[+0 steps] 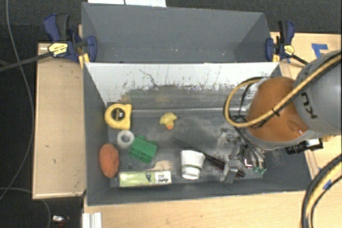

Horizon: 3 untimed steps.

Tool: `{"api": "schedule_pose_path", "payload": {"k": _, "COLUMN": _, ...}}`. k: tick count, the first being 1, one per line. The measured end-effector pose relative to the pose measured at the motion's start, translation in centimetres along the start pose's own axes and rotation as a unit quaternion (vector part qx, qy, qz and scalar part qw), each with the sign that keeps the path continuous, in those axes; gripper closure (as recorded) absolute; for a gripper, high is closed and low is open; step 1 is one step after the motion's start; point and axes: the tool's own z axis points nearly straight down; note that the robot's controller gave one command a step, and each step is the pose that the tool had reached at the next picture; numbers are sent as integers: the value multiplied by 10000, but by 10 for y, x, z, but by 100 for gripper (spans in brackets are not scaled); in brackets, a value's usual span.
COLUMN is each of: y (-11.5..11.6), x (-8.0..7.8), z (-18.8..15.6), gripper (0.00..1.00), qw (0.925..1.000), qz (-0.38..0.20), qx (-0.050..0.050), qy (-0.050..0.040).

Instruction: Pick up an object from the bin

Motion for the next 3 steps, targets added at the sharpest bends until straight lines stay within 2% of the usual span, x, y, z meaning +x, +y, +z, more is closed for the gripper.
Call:
{"api": "schedule_pose_path", "payload": {"k": 1, "y": 8, "x": -3, "z": 6, "gripper": 0, "qw": 9999, "qz": -147, "qx": -9, "qy": -52}}
{"api": "schedule_pose_path", "payload": {"k": 2, "y": -17, "x": -5, "z": -61, "gripper": 100, "qw": 9736, "qz": -2282, "qx": 5, "qy": -57}}
{"api": "schedule_pose_path", "payload": {"k": 3, "y": -17, "x": -5, "z": -61, "gripper": 0, "qw": 9737, "qz": -2280, "qx": 5, "qy": -57}}
